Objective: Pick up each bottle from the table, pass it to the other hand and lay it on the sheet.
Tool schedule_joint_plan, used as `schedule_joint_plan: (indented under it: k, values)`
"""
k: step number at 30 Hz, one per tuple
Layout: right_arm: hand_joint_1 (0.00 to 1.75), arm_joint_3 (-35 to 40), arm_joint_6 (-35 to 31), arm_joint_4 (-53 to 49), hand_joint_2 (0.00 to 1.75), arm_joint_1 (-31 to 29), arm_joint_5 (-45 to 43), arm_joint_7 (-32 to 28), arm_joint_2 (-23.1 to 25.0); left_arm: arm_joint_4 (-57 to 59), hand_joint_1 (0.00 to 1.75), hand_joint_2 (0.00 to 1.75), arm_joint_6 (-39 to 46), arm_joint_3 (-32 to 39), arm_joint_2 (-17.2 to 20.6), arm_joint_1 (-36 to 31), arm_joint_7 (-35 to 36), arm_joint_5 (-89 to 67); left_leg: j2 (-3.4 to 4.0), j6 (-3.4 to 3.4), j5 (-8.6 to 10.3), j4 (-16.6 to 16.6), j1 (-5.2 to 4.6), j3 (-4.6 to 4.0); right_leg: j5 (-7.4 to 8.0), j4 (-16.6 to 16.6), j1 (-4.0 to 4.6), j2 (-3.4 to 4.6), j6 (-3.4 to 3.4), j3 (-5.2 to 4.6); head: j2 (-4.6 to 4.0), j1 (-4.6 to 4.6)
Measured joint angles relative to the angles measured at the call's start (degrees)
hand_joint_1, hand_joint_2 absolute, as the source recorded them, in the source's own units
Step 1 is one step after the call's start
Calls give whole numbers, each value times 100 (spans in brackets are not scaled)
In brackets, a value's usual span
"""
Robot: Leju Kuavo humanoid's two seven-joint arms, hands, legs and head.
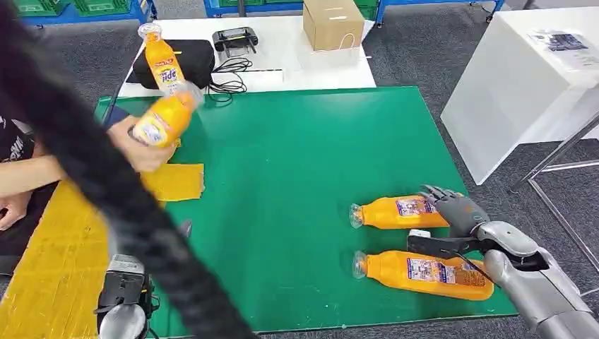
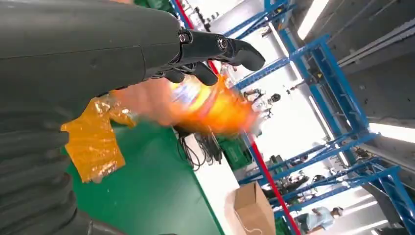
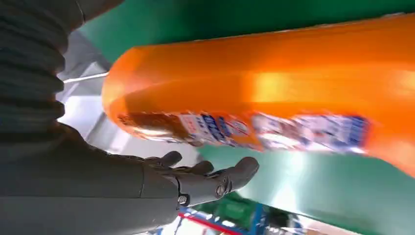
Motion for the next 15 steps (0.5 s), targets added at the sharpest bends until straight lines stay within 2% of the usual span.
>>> schedule_joint_plan:
  k: [7, 8, 9, 10, 11, 12, 13, 15]
  values:
    - [0, 153, -269, 472, 175, -167, 489, 287, 184, 0, 0, 175, -11, -85, -37, 2, -17, 4, 1, 0, 0, 0, 0, -1, 0, 0, -1, 0, 0, 0, 0, 0]
    - [2, 168, -321, 529, 175, -200, 566, 304, 208, 0, 0, 175, -11, -96, -39, 3, -17, 4, 1, 0, 0, 0, 0, -1, 0, 0, -1, 0, 0, 1, 0, 0]
    - [10, 179, -381, 589, 175, -237, 665, 304, 236, 0, 0, 175, -11, -105, -41, 3, -17, 4, 2, 0, 0, 0, 0, -1, 0, 0, 0, 0, 0, 1, 0, 2]
    - [30, 195, -455, 672, 175, -282, 801, 304, 280, 0, 0, 175, -13, -118, -46, 4, -17, 4, 2, 0, 0, 0, 0, -1, 0, 0, 0, 1, 0, 1, 0, 0]
    - [89, 206, -519, 744, 175, -328, 917, 313, 324, -2, 0, 175, -26, -127, -48, 5, -20, 4, 2, 0, 0, 0, 0, 1, 0, 0, 1, 1, 0, 1, 0, 2]
    - [120, 232, -612, 850, 175, -384, 1070, 361, 391, -2, 0, 175, -33, -135, -48, 6, -20, 4, 7, 0, 0, 0, 0, 2, 1, 0, 1, 4, 1, 2, 0, 0]
    - [141, 258, -680, 942, 175, -437, 1182, 387, 443, -2, 0, 175, -46, -138, -50, 5, -20, 6, 14, 0, 0, 0, 1, 5, 2, 0, 1, 7, 1, 2, 0, 0]
    - [143, 306, -754, 1133, 175, -542, 1318, 420, 564, -2, 0, 175, -72, -140, -50, 5, -20, 13, 31, 1, -1, -1, 1, 8, 4, 0, 2, 11, 1, 2, 0, 0]
